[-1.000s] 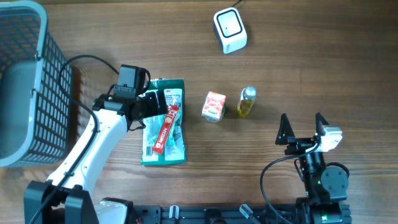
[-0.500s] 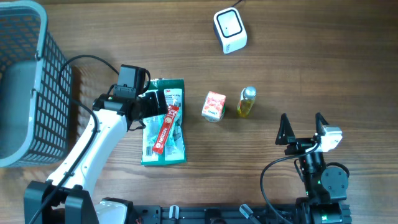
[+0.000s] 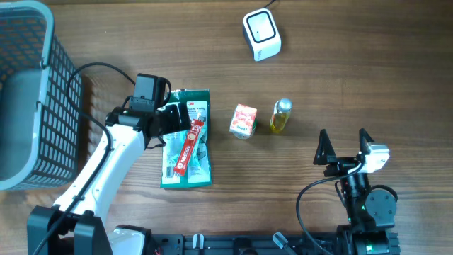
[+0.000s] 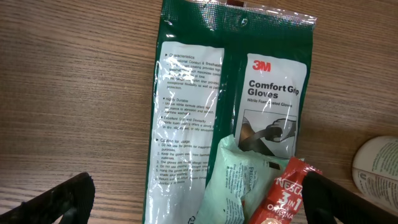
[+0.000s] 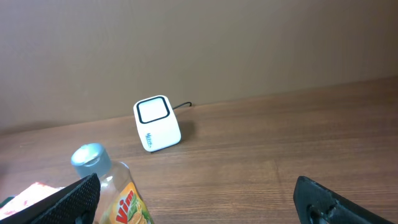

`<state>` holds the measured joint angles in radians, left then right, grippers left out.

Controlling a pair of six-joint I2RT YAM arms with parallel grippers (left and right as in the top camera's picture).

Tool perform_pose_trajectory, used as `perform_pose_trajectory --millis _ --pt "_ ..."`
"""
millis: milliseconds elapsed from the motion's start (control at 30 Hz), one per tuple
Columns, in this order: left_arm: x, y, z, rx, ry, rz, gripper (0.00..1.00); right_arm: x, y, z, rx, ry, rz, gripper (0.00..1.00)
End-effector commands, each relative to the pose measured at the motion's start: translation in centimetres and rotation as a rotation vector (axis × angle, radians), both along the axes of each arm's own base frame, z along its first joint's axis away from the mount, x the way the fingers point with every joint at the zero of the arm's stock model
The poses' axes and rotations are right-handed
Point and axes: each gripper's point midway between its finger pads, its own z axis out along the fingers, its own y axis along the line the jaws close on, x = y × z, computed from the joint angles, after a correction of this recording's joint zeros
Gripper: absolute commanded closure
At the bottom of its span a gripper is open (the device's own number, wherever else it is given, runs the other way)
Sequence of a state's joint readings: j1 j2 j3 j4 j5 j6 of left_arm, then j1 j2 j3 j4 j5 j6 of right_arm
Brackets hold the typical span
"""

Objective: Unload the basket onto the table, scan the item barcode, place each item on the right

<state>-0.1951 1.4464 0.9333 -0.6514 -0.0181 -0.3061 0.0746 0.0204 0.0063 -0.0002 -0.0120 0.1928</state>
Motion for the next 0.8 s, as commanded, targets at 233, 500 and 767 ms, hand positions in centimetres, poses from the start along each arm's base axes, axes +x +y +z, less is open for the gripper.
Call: perform_pose_trajectory --millis 233,500,767 --pt "0.6 0.1 1.2 -0.004 -0.038 0.018 0.0 0.0 0.1 0.1 -0.007 -0.007 0.009 0.0" --pt "0.6 0.1 1.2 -0.004 -0.038 0.018 0.0 -0.1 0.7 0.0 -0.005 -0.003 0.043 0.0" --pt "0.6 0.1 1.2 -0.004 -0.038 0.018 0.0 -0.6 3.2 0.4 0.112 0.002 0.193 0.0"
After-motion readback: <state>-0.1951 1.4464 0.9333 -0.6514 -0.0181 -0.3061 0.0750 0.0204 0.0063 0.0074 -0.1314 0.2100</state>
